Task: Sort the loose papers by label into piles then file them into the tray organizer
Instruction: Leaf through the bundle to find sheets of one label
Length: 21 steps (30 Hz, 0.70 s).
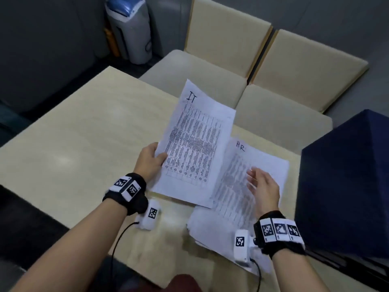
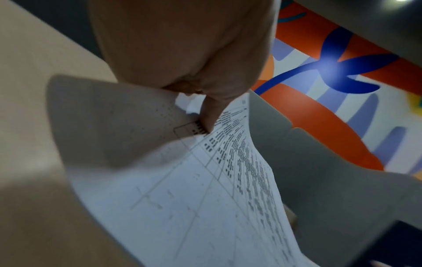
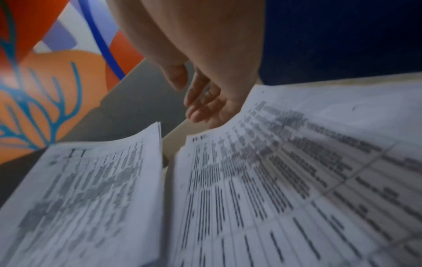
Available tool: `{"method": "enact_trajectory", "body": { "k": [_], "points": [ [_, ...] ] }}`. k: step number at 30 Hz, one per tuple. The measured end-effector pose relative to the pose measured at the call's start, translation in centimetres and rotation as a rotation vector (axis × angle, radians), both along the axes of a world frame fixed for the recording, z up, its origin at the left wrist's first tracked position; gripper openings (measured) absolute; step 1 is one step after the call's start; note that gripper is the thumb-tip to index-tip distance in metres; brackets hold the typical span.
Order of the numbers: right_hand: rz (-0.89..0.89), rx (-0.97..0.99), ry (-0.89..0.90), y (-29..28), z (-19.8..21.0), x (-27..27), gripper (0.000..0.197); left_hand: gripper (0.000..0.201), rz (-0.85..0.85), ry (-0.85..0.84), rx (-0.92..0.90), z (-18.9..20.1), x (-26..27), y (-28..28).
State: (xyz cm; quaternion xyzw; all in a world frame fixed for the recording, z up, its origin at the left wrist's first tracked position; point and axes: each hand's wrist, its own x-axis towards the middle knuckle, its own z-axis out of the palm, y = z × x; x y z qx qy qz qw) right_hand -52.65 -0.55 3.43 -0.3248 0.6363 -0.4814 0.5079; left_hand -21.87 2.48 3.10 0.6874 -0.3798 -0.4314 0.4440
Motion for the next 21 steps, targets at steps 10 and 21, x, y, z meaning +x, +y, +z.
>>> {"method": "enact_trajectory", "body": {
  "k": [10, 21],
  "points": [
    [0.358, 0.103, 0.214, -0.3, -3.4, 12.8, 0.037, 0.046, 0.141, -0.191, 0.327, -3.5, 27.1, -5.2],
    [0.531, 0.459, 0.411, -1.7, -6.8, 18.5, 0.038, 0.059, 0.382, -0.778, 0.278, -4.7, 34.4, -10.2]
  ]
}}
